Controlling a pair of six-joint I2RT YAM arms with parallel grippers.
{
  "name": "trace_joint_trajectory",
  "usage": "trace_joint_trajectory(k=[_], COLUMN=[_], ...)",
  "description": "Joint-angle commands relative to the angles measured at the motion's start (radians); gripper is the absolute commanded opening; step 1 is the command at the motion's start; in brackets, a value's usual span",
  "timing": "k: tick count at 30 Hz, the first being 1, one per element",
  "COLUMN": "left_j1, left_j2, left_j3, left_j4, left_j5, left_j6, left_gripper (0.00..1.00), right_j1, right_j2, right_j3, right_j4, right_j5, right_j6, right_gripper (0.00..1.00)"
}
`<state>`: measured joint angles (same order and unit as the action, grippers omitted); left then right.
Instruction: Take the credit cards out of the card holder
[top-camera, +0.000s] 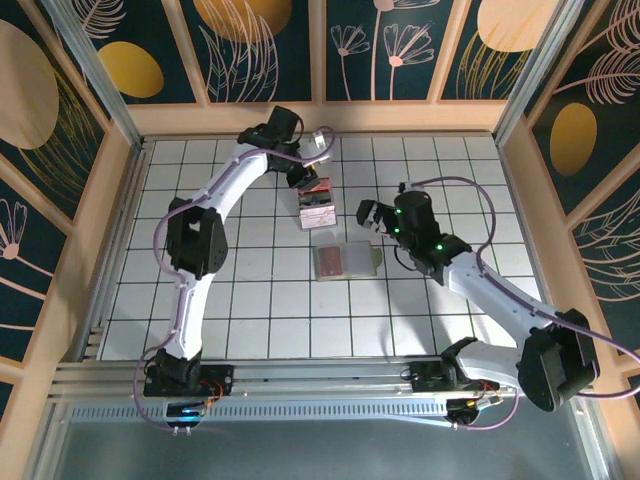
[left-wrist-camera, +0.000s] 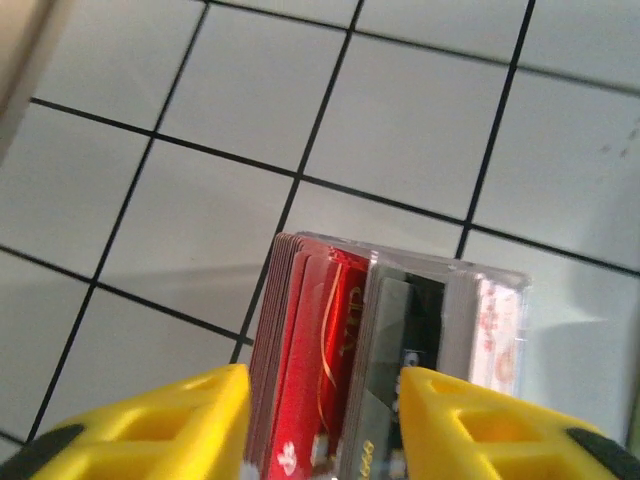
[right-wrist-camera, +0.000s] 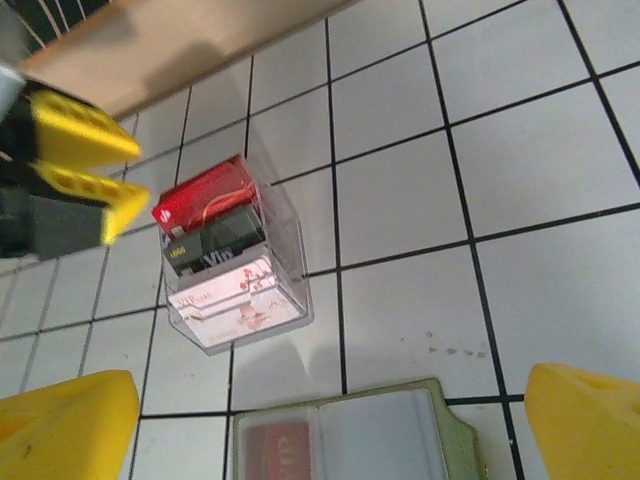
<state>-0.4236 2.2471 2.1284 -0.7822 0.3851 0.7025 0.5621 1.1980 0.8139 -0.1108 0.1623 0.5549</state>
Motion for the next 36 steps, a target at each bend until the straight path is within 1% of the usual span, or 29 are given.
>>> trace_joint_trajectory(k=[1, 4, 6, 8, 9, 11, 13, 17, 21, 25, 31, 34, 36], left_j1=[0.002, 0.002, 0.002, 0.002, 0.003, 0.002, 0.002, 0.001, 0.002, 0.001, 0.002, 0.002, 0.002], left_j2=[-0.191, -0.376, -0.509, -0.628, -0.678, -0.766, -0.839, -0.957, -1.036, -1.09, -1.144, -1.145, -1.136], left_j3=[-0.151, -0.42, -0.6, -0.746, -0.817, -0.927, -1.025, -1.193, -1.306, -1.393, -1.539, -1.57, -1.573], left_j4=[0.129, 0.376, 0.549, 0.696, 0.763, 0.858, 0.951, 1.075, 1.136, 1.166, 1.277, 1.311, 1.318], left_j5=[0.013, -0.032, -0.065, -0.091, -0.107, -0.14, -0.189, -0.349, -0.477, -0.58, -0.667, -0.695, -0.709], left_j6=[-0.078, -0.162, -0.233, -0.309, -0.352, -0.431, -0.506, -0.663, -0.813, -0.963, -1.19, -1.247, -1.262], left_gripper=[0.51, 0.6, 0.69, 0.78, 0.86, 0.99, 0.99, 0.99, 0.99, 0.99, 0.99, 0.99, 0.99], right_j1=[0.044, 0.075, 0.096, 0.113, 0.123, 0.142, 0.162, 0.199, 0.224, 0.255, 0.311, 0.337, 0.349], right_j2=[0.045, 0.084, 0.107, 0.126, 0.136, 0.152, 0.171, 0.216, 0.259, 0.307, 0.382, 0.418, 0.444], right_j3=[0.06, 0.076, 0.085, 0.091, 0.092, 0.095, 0.101, 0.126, 0.141, 0.152, 0.185, 0.206, 0.223], right_j4=[-0.063, -0.084, -0.097, -0.109, -0.114, -0.12, -0.129, -0.148, -0.146, -0.146, -0.185, -0.202, -0.212], right_j5=[0.094, 0.091, 0.088, 0.081, 0.077, 0.068, 0.064, 0.054, 0.011, -0.026, -0.006, 0.014, 0.024], right_j6=[-0.038, -0.048, -0.049, -0.048, -0.047, -0.044, -0.041, -0.043, -0.041, -0.044, -0.052, -0.06, -0.064], right_gripper=[0.99, 0.95, 0.92, 0.9, 0.89, 0.87, 0.85, 0.77, 0.71, 0.69, 0.66, 0.65, 0.65])
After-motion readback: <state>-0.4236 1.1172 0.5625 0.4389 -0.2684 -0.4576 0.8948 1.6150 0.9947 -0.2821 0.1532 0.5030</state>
